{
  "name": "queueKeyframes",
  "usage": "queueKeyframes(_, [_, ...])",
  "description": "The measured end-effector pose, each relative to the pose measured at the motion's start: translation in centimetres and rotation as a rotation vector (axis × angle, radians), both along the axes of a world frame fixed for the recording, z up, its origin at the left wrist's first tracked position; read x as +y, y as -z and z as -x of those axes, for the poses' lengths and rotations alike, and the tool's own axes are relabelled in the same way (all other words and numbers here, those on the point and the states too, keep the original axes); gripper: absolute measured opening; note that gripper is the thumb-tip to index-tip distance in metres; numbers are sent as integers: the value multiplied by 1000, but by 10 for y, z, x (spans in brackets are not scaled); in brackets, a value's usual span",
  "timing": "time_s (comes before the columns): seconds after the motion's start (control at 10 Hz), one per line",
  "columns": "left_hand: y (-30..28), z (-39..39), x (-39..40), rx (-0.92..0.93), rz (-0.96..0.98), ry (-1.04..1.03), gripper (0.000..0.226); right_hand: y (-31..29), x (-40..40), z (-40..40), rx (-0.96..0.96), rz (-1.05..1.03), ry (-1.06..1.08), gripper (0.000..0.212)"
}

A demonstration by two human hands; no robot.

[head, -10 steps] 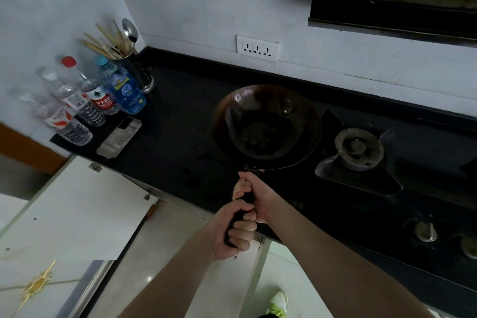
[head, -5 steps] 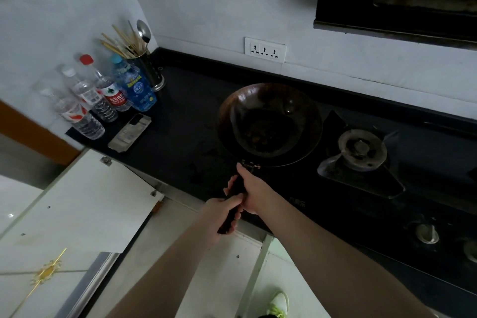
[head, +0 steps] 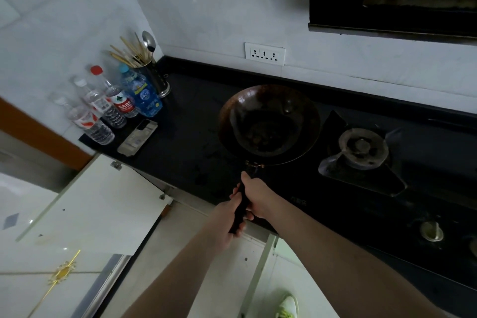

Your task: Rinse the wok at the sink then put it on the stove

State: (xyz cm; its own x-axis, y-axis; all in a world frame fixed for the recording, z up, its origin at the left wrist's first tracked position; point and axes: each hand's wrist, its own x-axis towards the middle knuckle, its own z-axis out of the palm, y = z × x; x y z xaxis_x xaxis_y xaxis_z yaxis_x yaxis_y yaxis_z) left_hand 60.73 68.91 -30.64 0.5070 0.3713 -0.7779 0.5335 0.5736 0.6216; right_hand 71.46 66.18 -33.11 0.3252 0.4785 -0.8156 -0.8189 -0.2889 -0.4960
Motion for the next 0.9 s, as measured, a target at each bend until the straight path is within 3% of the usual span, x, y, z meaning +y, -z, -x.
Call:
queueKeyframes(0.2, [6, -8, -15, -48, 101, -48, 39, -3, -16, -11, -4, -35, -51, 37])
queueKeyframes(0.4, [1, -3, -4, -28, -14, -32, 35, -2, -33, 1, 55, -219, -80, 39])
queueKeyframes(0.6, [5, 8, 4, -18, -89, -89, 33, 10, -85, 1, -68, -220, -101, 49])
queueKeyframes(0.7, [10, 13, 3, -37, -77, -88, 39, 11, -111, 4, -57, -249, -57, 56])
queueKeyframes(0.9, [19, 57, -5, 12, -78, -109, 55, -9, -150, 42, -122, -257, 66, 44])
